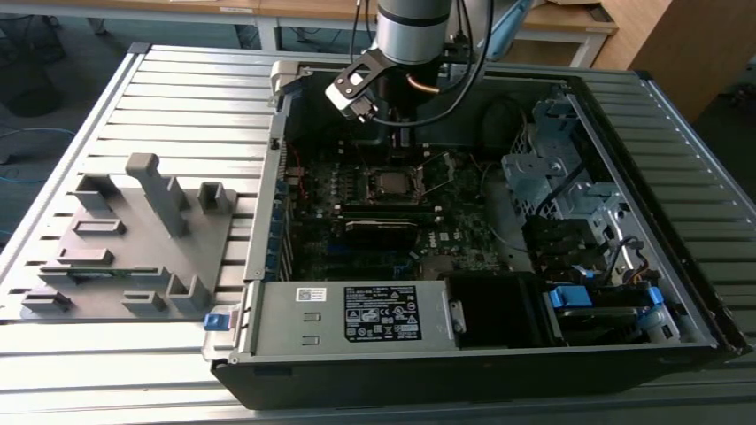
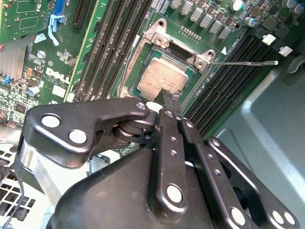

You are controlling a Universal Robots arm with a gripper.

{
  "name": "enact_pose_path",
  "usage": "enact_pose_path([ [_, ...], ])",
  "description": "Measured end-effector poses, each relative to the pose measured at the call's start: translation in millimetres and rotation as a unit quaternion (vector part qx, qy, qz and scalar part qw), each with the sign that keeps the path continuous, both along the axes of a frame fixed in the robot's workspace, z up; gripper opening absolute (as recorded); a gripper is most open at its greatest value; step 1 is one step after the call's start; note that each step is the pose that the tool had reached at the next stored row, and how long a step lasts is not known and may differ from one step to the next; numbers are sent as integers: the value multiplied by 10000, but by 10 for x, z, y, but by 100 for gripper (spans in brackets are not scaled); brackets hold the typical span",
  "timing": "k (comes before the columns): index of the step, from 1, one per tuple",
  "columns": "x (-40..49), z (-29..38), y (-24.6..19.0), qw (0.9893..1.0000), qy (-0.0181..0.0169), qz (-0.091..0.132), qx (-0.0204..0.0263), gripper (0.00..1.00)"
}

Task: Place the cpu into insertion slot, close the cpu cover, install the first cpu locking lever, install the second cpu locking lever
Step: 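Close the cpu cover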

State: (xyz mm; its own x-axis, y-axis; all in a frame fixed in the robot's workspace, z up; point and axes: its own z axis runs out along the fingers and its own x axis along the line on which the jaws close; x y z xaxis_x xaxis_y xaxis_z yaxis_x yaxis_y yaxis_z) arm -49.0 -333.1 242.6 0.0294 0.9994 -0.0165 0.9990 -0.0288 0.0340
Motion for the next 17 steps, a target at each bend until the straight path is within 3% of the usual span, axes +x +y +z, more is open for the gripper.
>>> enact_pose_path([
  [17, 1, 44, 0, 10000, 0, 0, 0, 10],
])
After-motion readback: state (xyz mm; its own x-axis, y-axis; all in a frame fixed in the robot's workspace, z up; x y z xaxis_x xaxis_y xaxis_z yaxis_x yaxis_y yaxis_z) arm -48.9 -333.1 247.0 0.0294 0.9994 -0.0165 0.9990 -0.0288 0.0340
